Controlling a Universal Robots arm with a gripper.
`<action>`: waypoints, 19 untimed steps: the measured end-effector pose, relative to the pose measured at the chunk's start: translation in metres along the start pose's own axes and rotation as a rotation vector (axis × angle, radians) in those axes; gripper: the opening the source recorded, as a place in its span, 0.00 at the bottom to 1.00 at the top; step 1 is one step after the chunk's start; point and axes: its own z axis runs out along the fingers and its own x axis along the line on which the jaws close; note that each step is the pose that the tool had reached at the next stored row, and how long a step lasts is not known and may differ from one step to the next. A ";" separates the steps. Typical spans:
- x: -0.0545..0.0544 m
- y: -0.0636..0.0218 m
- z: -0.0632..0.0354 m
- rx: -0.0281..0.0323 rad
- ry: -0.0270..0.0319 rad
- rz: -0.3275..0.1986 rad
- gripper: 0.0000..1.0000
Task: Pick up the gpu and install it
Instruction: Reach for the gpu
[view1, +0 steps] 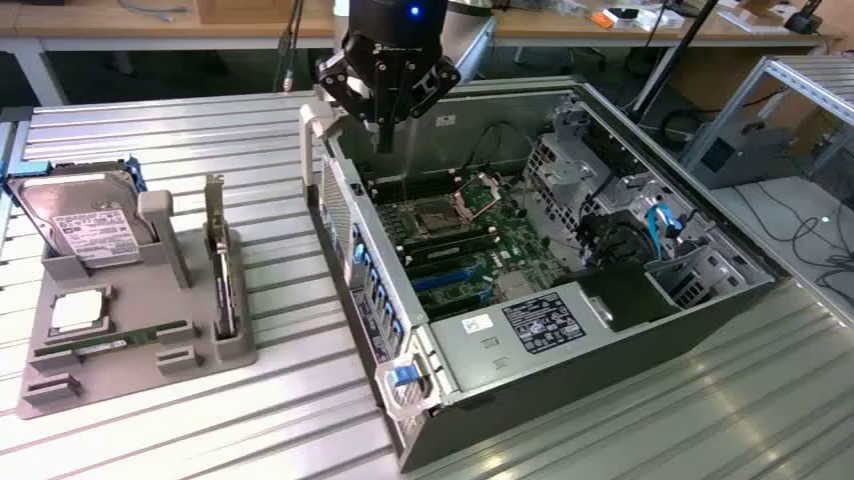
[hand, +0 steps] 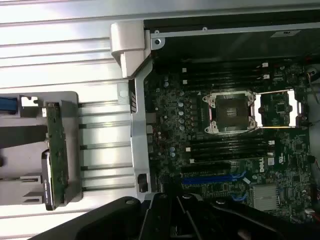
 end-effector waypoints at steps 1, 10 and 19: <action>0.015 -0.0012 -0.0004 0.0001 0.0000 0.000 0.11; 0.036 -0.0027 -0.0010 0.0000 0.0000 0.000 0.11; 0.055 -0.0042 -0.0016 0.0001 0.0000 0.000 0.11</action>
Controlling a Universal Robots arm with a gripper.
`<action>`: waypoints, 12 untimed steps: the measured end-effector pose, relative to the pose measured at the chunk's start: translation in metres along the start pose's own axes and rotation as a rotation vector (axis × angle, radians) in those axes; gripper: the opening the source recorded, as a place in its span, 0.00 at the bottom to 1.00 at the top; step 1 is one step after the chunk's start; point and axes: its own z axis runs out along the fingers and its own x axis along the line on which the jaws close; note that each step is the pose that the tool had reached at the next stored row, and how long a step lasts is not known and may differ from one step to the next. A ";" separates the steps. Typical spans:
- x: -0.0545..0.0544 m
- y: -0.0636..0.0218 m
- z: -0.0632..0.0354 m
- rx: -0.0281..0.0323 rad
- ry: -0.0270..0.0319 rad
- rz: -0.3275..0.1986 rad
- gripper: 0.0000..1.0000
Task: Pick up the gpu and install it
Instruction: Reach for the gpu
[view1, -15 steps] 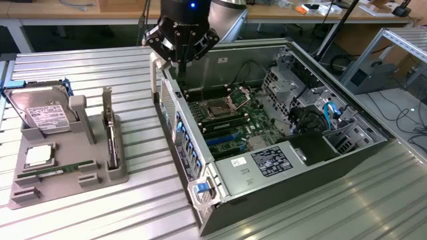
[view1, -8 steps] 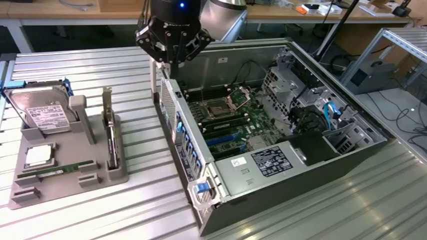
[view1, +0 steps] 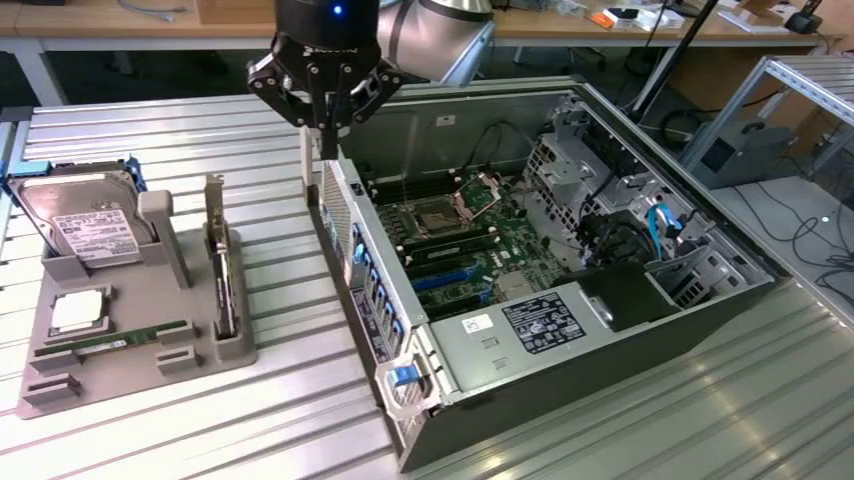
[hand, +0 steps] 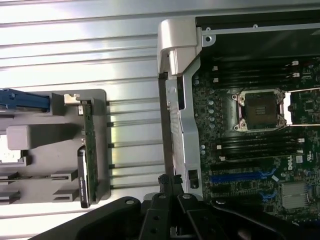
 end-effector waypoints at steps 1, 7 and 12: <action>0.002 -0.0001 0.0000 0.0000 0.0000 0.000 0.11; 0.012 -0.0009 -0.0003 -0.0001 -0.0001 0.000 0.11; 0.020 -0.0015 -0.0005 0.0000 0.0000 0.000 0.11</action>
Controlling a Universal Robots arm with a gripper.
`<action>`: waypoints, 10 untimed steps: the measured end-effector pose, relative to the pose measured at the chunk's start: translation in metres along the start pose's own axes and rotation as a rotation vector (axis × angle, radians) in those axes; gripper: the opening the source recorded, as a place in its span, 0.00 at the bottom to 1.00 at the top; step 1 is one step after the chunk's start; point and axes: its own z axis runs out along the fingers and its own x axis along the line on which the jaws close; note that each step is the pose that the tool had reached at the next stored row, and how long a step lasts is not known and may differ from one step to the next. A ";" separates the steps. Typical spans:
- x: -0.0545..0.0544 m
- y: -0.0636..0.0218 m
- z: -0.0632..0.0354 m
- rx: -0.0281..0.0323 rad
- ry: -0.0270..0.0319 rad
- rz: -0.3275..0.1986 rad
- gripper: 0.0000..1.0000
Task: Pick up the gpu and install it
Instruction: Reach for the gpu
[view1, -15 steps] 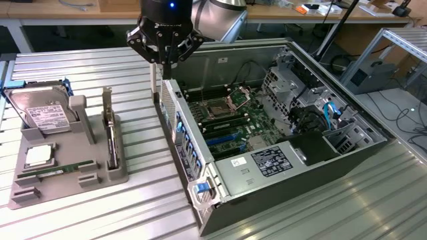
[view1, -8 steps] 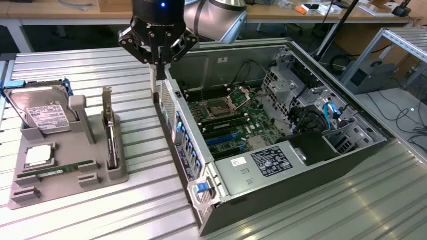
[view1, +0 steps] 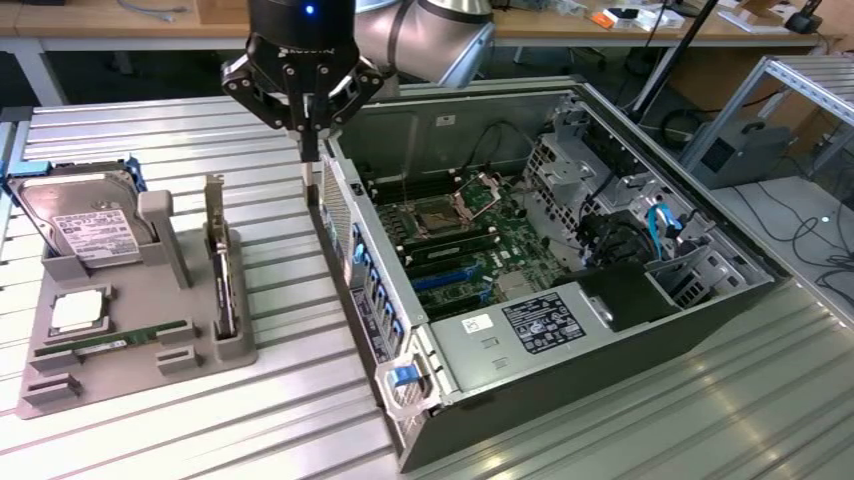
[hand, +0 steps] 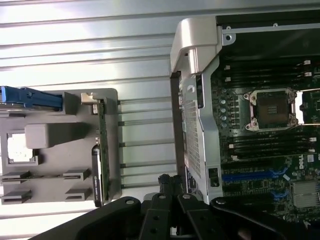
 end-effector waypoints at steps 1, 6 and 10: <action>0.002 -0.0002 -0.0001 0.0000 0.0000 0.000 0.11; 0.011 -0.0008 -0.0003 -0.0001 0.0000 0.000 0.11; 0.019 -0.0015 -0.0005 0.0000 0.0000 0.000 0.11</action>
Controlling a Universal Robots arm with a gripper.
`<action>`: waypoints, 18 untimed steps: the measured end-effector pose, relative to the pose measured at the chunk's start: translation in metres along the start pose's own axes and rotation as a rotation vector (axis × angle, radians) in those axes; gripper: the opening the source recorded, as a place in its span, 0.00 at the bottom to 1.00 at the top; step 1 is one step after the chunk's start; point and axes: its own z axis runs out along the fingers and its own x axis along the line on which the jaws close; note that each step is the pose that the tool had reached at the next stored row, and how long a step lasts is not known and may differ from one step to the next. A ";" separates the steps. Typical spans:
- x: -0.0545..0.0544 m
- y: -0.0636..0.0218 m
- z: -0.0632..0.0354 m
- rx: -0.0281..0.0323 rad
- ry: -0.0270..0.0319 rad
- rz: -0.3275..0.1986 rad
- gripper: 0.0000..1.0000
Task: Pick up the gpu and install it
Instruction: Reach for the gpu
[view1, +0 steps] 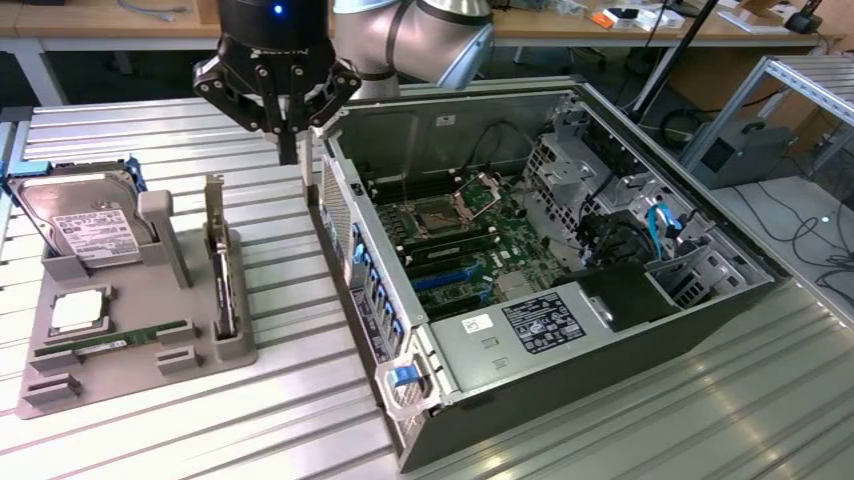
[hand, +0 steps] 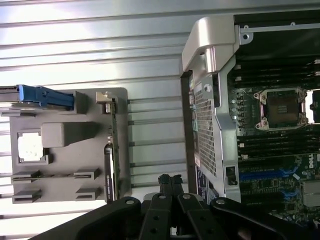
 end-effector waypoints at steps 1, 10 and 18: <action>0.002 -0.0001 -0.0001 0.0000 0.0000 0.000 0.11; 0.015 -0.0011 -0.0005 0.0001 0.0001 0.000 0.11; 0.029 -0.0022 -0.0008 0.0000 0.0000 0.000 0.11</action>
